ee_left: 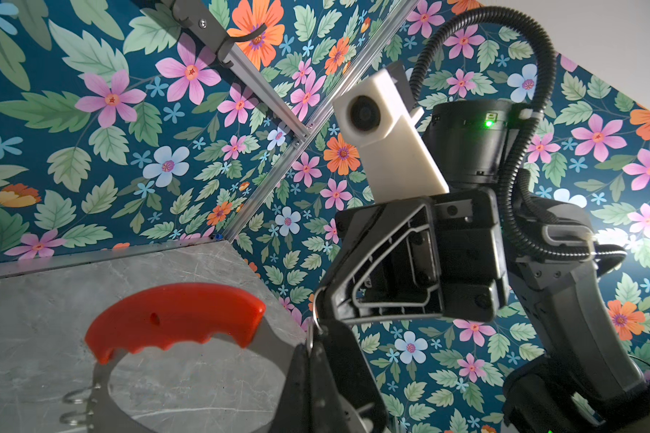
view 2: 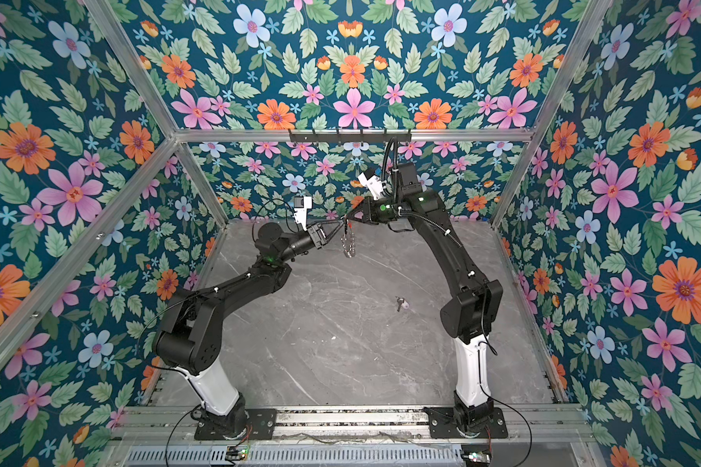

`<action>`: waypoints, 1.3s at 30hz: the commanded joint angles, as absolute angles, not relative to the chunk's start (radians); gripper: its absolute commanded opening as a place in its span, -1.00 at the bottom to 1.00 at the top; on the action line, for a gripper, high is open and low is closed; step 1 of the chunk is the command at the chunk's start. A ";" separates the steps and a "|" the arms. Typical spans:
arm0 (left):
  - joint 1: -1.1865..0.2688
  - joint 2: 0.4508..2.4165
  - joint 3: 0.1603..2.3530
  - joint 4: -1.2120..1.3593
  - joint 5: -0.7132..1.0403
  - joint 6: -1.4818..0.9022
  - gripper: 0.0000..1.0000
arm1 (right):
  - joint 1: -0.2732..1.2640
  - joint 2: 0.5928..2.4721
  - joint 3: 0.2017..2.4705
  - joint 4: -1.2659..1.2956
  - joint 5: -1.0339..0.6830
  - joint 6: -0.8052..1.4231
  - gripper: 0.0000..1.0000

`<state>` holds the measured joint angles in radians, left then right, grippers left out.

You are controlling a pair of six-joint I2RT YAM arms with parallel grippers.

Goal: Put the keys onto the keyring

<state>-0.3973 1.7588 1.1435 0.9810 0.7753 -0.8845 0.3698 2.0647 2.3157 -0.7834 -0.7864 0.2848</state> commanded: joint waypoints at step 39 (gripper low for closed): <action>-0.482 1.680 0.987 1.256 0.501 -0.669 -1.00 | 0.358 1.933 2.127 -0.762 -0.675 0.249 -1.00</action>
<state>-0.4847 1.6863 0.9779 1.2503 0.5072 -0.6743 0.3565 1.9537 2.1288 -0.7429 -0.7433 0.3347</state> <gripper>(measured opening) 0.050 0.051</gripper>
